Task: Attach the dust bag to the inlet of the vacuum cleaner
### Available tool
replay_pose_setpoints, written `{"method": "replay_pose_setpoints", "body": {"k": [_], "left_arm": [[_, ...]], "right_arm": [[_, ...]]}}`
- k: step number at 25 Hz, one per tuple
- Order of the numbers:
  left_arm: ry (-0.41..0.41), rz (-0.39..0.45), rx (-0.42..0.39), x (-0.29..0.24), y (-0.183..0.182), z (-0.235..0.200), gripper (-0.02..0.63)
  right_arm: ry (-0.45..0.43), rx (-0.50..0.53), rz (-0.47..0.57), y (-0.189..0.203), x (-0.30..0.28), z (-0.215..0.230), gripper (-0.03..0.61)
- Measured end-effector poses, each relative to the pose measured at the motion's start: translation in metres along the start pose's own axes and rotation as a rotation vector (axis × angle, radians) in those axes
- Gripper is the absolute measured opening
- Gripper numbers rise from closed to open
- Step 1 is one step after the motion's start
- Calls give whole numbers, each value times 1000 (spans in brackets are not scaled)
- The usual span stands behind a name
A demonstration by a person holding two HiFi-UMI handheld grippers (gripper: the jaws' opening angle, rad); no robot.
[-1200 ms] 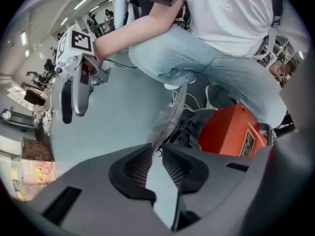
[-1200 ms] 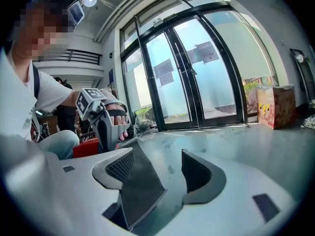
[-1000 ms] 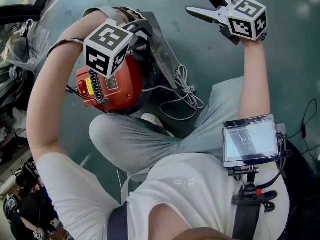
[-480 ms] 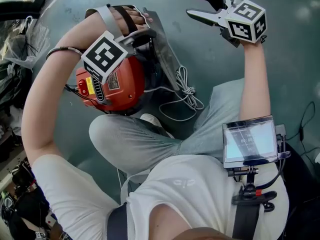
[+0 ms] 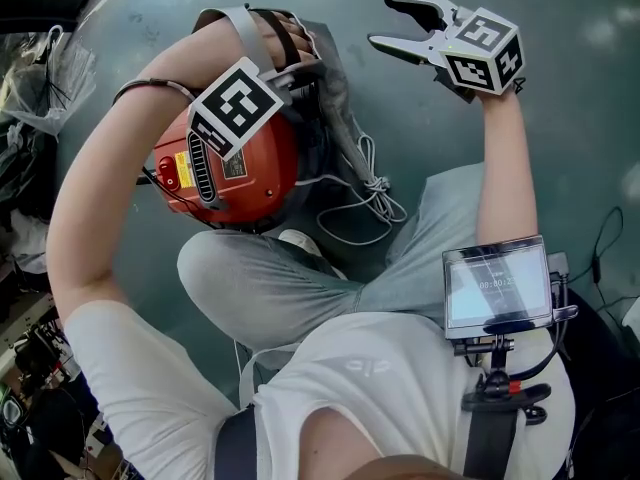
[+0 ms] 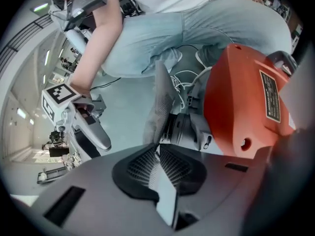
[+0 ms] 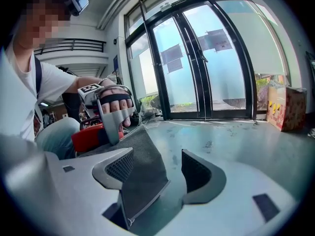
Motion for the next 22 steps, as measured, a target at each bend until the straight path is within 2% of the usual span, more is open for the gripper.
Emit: {"method": "replay_pose_setpoints", "body": {"k": [3,7,12,17,20,22], "left_arm": [[37,-11,16,3,1,1,24],[93,-46,-27,6,1,5,15],[161,-85,-33,10,2,8,14],[188,-55,87,7,6,4,15],[138,-21,197,13,10,3,17],[73,6,311,20,17,1,16]], "right_arm": [[-5,7,-12,2,-1,-1,311],[-27,8,-10,0,-3,-4,311],[-185,43,-46,5,-10,-24,311],[-418,136,-129,15,-26,-63,311],[-507,196,-110,15,-45,-88,311],[-514,234,-54,10,-53,-97,312]]}}
Point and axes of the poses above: the fingertips, and each gripper's own axes: x backward along the fingers, z to its right, y out of its underside, the point moved 7 cm from there along x, backward along the fingers, and after that the axes turned 15 degrees about x, right-handed, at the moved point
